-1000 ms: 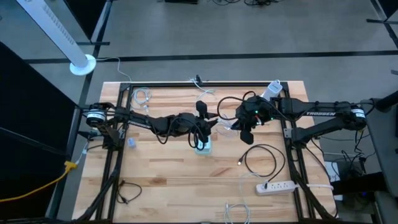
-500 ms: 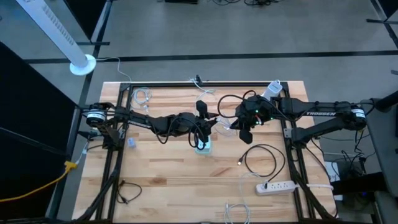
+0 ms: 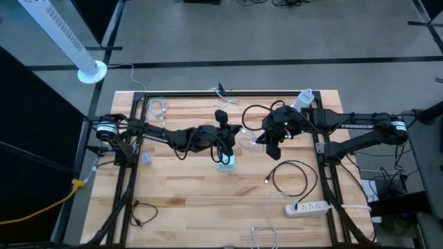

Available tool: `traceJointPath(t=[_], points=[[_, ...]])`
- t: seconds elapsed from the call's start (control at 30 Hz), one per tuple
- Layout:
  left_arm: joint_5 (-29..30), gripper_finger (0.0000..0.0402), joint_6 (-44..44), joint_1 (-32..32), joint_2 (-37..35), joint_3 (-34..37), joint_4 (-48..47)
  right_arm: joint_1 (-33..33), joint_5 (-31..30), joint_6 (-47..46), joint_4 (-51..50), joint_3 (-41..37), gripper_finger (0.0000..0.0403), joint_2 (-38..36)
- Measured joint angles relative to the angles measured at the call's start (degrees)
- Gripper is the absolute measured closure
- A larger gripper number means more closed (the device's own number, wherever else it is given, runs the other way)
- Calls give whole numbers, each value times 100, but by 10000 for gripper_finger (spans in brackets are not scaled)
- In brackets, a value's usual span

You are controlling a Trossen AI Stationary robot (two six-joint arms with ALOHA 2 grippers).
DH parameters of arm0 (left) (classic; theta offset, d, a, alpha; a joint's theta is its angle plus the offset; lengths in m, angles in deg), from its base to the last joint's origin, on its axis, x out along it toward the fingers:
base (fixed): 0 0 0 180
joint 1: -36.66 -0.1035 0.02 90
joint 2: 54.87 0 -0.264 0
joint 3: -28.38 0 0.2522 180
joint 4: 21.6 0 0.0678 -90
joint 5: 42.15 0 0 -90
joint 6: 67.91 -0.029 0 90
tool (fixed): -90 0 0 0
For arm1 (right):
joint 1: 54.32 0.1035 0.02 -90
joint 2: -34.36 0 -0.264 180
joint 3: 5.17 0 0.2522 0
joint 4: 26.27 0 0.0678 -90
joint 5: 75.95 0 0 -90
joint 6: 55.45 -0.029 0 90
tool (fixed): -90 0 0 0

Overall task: Insert USB
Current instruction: Insert the purple charger cable into the white outlet extension

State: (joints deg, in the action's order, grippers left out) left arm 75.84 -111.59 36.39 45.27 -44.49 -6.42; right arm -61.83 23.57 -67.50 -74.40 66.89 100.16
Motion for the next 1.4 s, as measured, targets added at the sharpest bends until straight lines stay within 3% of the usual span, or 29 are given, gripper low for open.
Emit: traceJointPath(t=[0.33, 0.53, 0.87, 1.13, 1.4], points=[[4, 401, 9, 24, 0, 0, 20, 0, 0, 0, -2, 0, 386, 0], [728, 401, 71, 108, -2, 19, 35, 0, -2, -63, -17, 0, 319, 0], [993, 402, 193, 371, -7, 43, 105, 0, -4, -42, -169, 0, 215, -2], [1051, 402, 459, 500, -9, 140, 153, 5, -183, -69, -274, -414, 203, -6], [1051, 402, 525, 497, -9, 140, 202, 308, -159, 64, 1076, -1643, 202, 0]])
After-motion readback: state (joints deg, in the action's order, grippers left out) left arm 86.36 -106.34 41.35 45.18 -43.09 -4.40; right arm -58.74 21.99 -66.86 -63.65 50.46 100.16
